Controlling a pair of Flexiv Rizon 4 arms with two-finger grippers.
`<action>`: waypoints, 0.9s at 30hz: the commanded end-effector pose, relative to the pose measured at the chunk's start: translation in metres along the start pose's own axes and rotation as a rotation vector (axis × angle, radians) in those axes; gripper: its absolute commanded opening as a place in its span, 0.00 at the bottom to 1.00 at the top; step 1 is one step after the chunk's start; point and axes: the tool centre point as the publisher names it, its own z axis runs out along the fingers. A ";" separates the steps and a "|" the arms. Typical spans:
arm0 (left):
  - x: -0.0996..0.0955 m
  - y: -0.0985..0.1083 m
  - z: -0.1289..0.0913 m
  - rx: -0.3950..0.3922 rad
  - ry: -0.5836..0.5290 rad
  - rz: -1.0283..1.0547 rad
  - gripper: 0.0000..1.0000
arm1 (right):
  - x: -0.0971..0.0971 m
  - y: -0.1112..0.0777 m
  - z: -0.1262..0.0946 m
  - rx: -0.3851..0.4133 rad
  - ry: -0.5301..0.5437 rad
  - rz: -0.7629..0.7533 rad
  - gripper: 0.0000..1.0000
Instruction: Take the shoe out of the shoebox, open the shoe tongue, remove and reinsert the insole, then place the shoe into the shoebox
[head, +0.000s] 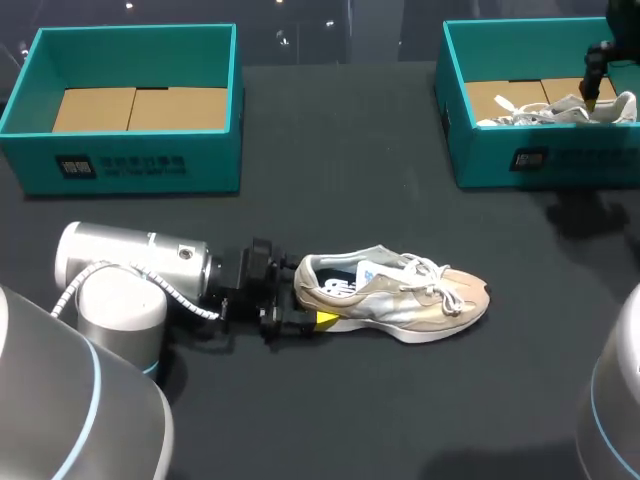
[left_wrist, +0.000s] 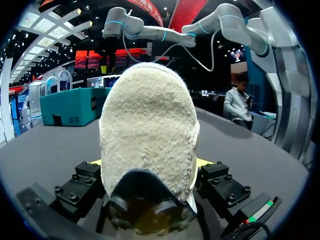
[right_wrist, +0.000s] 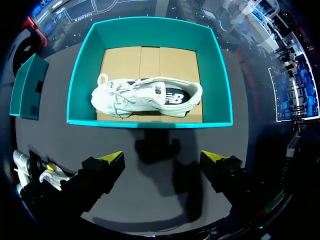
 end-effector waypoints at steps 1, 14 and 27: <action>0.001 -0.001 0.000 -0.001 -0.002 0.000 0.00 | 0.031 -0.028 -0.013 -0.020 -0.032 0.037 1.00; 0.001 -0.001 0.000 -0.001 -0.002 0.000 0.00 | 0.147 -0.121 -0.031 0.015 0.012 0.138 1.00; 0.001 -0.001 0.000 -0.001 -0.002 0.000 0.00 | 0.169 -0.123 -0.028 0.046 0.036 0.123 1.00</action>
